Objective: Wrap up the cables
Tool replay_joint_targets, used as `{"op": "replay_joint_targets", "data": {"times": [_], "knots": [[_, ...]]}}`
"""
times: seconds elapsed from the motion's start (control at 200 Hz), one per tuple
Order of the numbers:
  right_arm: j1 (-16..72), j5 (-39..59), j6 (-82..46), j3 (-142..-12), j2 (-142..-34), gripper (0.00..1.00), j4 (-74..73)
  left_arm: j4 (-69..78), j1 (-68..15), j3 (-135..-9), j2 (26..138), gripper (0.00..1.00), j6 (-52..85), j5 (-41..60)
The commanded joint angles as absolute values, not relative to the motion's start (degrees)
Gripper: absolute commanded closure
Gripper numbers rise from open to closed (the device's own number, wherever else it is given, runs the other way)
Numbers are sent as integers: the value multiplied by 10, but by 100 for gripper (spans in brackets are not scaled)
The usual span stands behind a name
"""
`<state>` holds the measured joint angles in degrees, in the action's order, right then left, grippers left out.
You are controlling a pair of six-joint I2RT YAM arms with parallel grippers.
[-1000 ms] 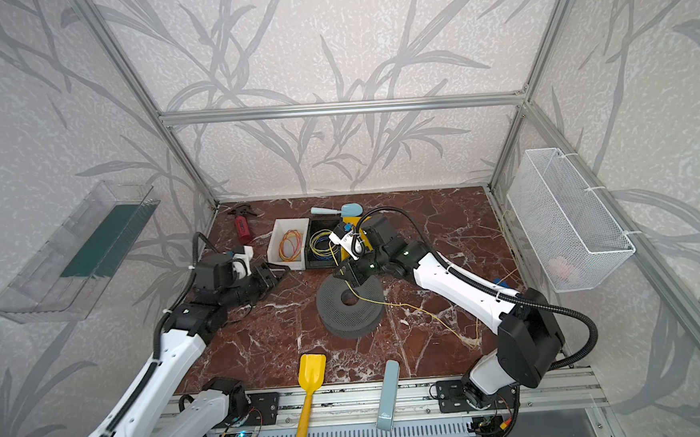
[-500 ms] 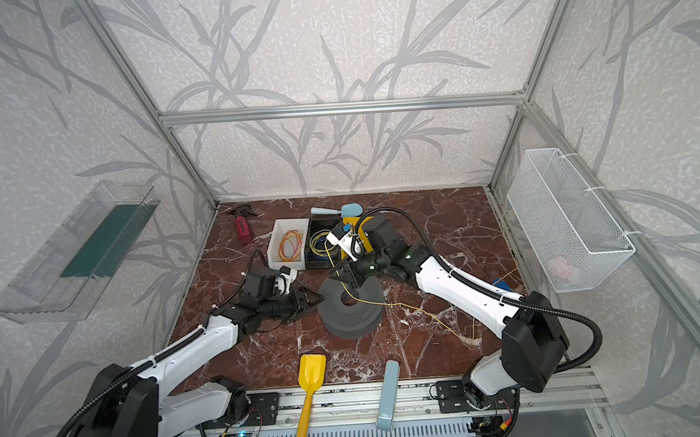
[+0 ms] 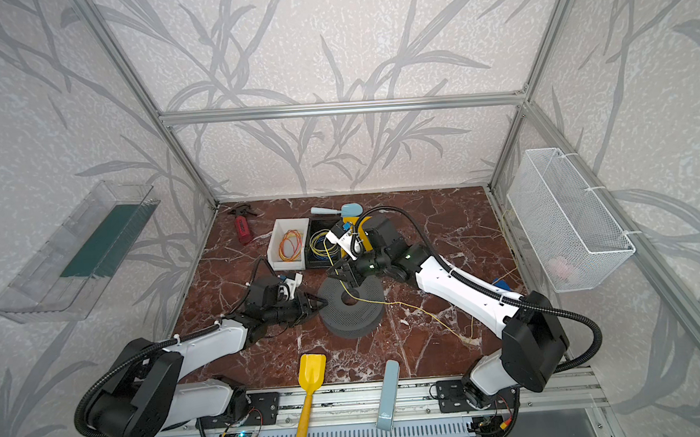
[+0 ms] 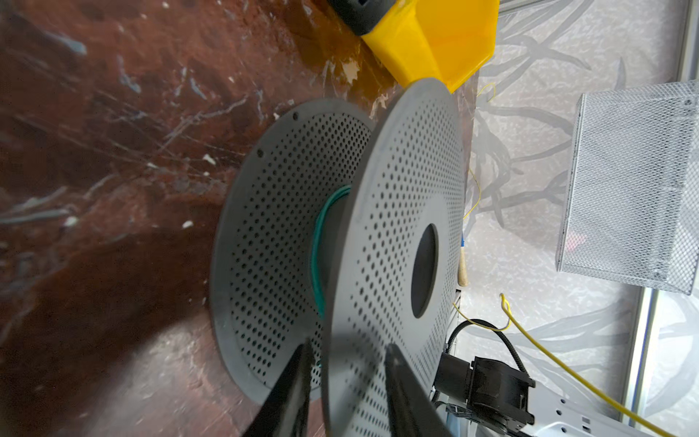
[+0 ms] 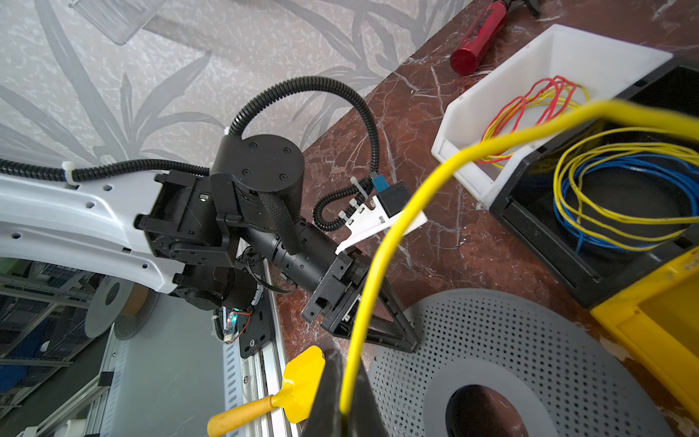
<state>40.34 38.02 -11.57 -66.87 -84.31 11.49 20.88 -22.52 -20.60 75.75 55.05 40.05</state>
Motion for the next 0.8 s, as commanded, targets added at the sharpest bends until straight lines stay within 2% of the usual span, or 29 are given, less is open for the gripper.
{"op": "replay_joint_targets", "data": {"times": [0.0,0.155,0.255,0.405,0.51,0.62,0.795], "knots": [[405,386,-121,-665,-844,100,98,302,-228,-188,782,67,584,429],[404,383,-120,-663,-840,100,99,395,-229,-162,820,94,622,432],[404,378,-118,-660,-835,100,103,403,-229,-163,822,100,629,427],[404,354,-107,-667,-824,100,128,264,-230,-196,770,100,597,407],[403,320,-107,-654,-799,100,131,59,-231,-256,687,100,538,372],[395,316,-122,-632,-776,100,120,-186,-231,-367,627,100,469,286],[379,310,-116,-613,-753,100,139,-341,-237,-505,610,100,440,207]]}}
